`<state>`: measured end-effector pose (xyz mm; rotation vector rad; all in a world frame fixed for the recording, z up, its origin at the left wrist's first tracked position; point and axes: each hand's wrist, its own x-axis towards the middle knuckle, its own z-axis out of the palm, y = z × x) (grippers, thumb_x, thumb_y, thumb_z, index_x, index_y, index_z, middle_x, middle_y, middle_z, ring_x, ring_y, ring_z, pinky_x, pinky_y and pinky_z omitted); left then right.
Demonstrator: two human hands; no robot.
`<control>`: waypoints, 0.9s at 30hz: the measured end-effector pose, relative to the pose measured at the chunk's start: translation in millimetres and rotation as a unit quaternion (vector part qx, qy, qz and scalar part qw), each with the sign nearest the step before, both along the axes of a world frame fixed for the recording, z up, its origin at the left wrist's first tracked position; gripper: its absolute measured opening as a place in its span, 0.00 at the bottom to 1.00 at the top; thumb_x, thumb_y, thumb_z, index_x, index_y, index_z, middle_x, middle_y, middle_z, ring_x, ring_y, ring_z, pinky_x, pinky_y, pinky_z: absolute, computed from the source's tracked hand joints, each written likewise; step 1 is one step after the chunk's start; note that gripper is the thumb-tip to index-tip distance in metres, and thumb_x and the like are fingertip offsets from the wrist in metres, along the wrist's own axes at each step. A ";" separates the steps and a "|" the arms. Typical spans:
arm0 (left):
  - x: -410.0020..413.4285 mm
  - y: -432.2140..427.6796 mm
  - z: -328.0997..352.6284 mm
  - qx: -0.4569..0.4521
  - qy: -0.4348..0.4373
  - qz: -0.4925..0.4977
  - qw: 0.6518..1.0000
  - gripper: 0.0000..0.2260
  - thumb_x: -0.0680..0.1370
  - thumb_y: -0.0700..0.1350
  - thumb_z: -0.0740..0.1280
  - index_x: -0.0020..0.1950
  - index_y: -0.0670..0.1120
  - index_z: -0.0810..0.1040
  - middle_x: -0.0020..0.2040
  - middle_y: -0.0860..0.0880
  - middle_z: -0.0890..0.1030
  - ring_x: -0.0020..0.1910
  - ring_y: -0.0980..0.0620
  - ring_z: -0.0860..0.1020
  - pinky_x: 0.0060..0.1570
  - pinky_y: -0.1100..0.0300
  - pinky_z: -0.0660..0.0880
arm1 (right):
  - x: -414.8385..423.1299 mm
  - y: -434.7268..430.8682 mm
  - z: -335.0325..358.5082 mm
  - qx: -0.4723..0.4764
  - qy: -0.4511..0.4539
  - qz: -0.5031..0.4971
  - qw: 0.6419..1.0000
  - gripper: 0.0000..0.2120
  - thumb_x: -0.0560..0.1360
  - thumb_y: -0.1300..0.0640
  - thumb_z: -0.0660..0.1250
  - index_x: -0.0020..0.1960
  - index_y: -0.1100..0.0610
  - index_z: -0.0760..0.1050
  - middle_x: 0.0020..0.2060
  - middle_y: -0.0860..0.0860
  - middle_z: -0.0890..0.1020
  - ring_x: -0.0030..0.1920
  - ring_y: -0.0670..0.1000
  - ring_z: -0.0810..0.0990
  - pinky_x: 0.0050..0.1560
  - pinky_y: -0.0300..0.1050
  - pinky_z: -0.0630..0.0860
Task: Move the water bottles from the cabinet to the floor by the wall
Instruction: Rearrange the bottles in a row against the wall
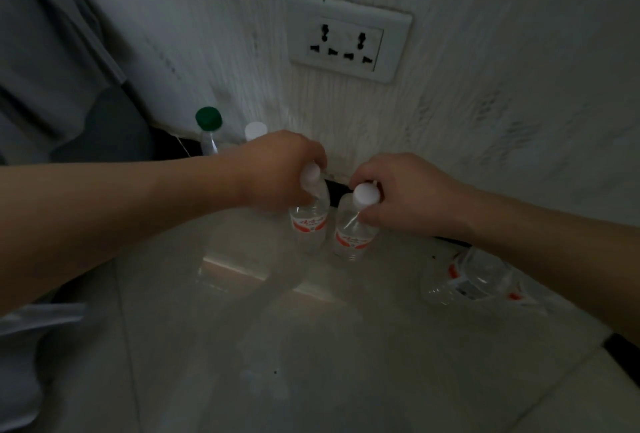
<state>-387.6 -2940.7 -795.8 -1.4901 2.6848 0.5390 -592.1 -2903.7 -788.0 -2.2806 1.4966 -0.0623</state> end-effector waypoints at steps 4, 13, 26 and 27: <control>1.5 -0.8 -4.7 -0.005 0.031 0.033 0.999 0.18 0.70 0.54 0.75 0.56 0.49 0.78 0.50 0.50 0.80 0.49 0.51 0.77 0.48 0.56 0.75 | 0.1 2.4 -0.5 0.003 0.001 -0.001 1.000 0.16 0.66 0.53 0.73 0.54 0.53 0.80 0.49 0.50 0.81 0.49 0.51 0.79 0.50 0.52 0.77; -2.9 -5.2 -2.0 -0.019 0.024 0.030 0.999 0.18 0.71 0.49 0.75 0.58 0.46 0.80 0.53 0.48 0.82 0.53 0.50 0.78 0.52 0.56 0.74 | 2.9 -5.2 -3.0 -0.025 0.001 0.005 1.000 0.13 0.67 0.53 0.72 0.51 0.54 0.81 0.45 0.51 0.82 0.46 0.51 0.79 0.48 0.51 0.77; 3.4 -29.5 4.0 -0.054 0.008 0.015 0.998 0.16 0.73 0.43 0.71 0.60 0.46 0.80 0.54 0.47 0.82 0.51 0.49 0.79 0.54 0.52 0.76 | 10.9 -29.2 -3.2 -0.053 -0.019 -0.007 0.998 0.13 0.69 0.54 0.72 0.53 0.54 0.81 0.47 0.50 0.82 0.45 0.47 0.77 0.43 0.42 0.72; 3.8 -31.5 4.4 -0.057 0.013 0.014 0.998 0.15 0.73 0.43 0.71 0.60 0.46 0.80 0.53 0.47 0.83 0.51 0.49 0.79 0.54 0.52 0.76 | 12.0 -30.6 -3.4 -0.055 -0.022 -0.009 0.998 0.13 0.69 0.54 0.72 0.53 0.55 0.82 0.47 0.50 0.82 0.45 0.47 0.77 0.43 0.42 0.71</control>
